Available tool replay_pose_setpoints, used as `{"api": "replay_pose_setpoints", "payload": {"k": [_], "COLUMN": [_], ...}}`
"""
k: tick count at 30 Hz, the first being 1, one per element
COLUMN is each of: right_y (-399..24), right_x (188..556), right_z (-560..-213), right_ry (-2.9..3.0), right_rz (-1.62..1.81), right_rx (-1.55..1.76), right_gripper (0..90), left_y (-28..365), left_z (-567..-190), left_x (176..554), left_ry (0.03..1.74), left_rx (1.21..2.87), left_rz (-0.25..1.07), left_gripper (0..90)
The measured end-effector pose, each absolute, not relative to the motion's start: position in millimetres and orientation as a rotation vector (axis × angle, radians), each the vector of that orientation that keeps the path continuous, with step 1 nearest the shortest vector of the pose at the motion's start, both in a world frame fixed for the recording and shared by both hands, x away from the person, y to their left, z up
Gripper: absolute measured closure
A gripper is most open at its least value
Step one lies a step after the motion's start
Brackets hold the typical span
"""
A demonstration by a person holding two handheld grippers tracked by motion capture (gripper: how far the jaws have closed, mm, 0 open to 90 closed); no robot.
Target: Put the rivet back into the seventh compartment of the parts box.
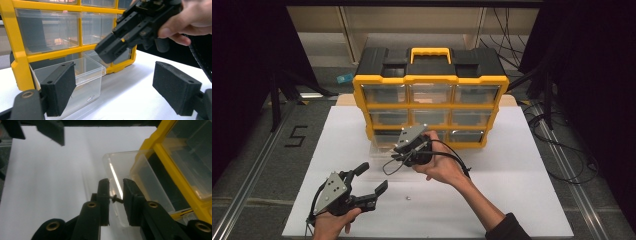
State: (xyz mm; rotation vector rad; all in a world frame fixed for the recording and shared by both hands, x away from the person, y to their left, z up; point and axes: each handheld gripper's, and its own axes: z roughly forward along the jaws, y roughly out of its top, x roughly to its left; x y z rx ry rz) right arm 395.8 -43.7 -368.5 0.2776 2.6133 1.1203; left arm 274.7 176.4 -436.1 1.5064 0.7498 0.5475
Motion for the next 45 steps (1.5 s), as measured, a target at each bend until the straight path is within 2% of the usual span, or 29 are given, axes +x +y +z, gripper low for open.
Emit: {"api": "replay_pose_setpoints", "payload": {"k": [30,33,35,36,37,40,45], "right_y": [-17.3,-17.0,-17.6,-17.6,-18.8,-21.7,-33.0], "right_x": [434.1,438.1,439.0,439.0,437.1,435.1,421.0], "right_z": [-384.1,-388.4,-388.8,-388.8,-386.2,-381.8,-374.9], "right_ry": [2.644,2.652,2.653,2.653,2.632,2.622,2.588], "right_rz": [1.055,1.037,1.037,1.037,1.045,1.066,1.081], "right_rx": [0.394,0.404,0.437,0.437,0.466,0.461,0.415], "right_gripper": [75.6,70.7,62.0,62.0,57.3,54.6,44.5], "left_y": [177.0,176.9,177.2,177.4,177.5,177.6,178.4], "left_z": [-435.7,-435.7,-435.7,-435.7,-435.7,-435.6,-435.2], "left_x": [275.1,274.9,274.9,275.0,275.0,275.0,275.1], "left_ry": [0.746,0.749,0.75,0.751,0.752,0.749,0.753], "left_rx": [1.506,1.504,1.504,1.504,1.502,1.503,1.501], "left_rz": [0.548,0.547,0.548,0.548,0.548,0.549,0.555], "left_gripper": [18.5,18.5,18.5,18.5,18.5,18.5,18.5]}}
